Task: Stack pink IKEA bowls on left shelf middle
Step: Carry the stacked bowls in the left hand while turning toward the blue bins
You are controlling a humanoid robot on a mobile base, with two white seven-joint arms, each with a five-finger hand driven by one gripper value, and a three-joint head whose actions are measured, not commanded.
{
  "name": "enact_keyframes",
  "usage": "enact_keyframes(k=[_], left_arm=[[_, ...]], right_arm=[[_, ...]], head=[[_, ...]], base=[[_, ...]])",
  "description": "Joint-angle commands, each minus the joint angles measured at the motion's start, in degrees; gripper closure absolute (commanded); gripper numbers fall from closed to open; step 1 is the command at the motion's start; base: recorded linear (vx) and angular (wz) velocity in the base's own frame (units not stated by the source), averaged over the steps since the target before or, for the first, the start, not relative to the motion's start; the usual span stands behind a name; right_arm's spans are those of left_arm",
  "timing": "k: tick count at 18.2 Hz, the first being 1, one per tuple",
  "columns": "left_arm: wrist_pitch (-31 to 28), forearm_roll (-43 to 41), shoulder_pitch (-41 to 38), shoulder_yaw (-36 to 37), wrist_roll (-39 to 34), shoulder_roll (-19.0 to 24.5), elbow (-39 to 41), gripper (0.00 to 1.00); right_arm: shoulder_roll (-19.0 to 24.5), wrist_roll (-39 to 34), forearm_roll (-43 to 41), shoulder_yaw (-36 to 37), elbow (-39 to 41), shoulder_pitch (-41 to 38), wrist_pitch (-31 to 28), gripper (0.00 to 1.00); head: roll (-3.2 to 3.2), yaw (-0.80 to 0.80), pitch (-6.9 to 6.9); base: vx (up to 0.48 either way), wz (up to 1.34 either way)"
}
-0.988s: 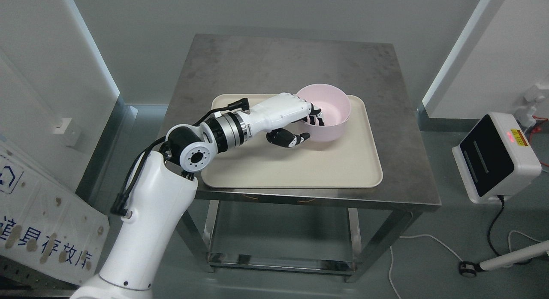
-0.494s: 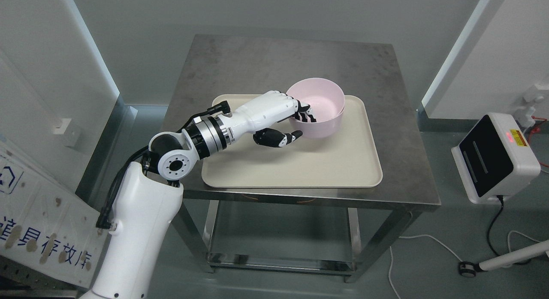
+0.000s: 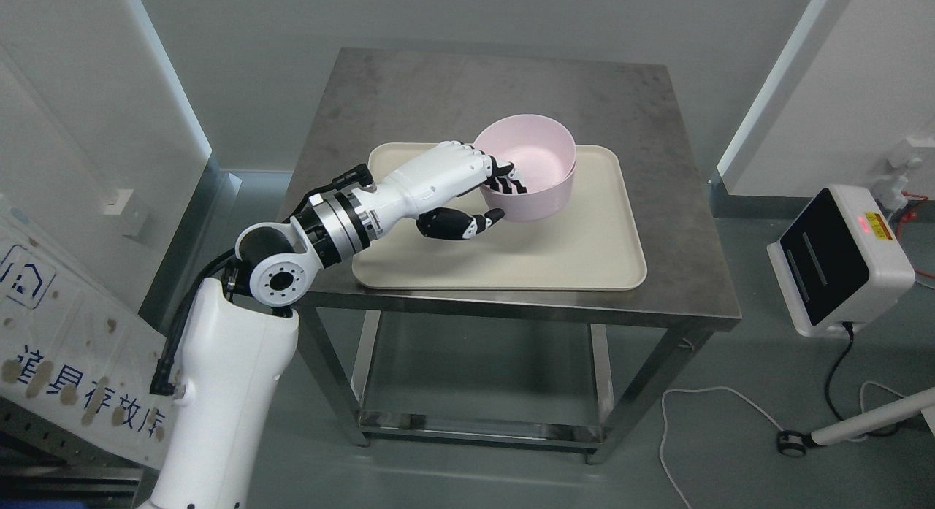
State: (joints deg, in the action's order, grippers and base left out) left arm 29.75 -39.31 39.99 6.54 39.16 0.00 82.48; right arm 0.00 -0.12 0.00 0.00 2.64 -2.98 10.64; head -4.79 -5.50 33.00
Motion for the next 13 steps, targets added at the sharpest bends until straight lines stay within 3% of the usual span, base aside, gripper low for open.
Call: enact_keyframes(k=[1, 13], left_arm=[[0.3, 0.1, -1.0, -2.4, 0.0, 1.0, 1.4, 0.93], [3.4, 0.6, -3.4, -5.2, 0.2, 1.0, 1.5, 0.93]], right_arm=[[-1.0, -0.1, 0.4, 0.5, 0.0, 0.0, 0.0, 0.0], [-1.0, -0.1, 0.4, 0.5, 0.0, 0.0, 0.0, 0.0]], head=[[0.0, 0.0, 0.0], [0.0, 0.0, 0.0]], base=[[-0.228, -0.01], [-0.251, -0.2]])
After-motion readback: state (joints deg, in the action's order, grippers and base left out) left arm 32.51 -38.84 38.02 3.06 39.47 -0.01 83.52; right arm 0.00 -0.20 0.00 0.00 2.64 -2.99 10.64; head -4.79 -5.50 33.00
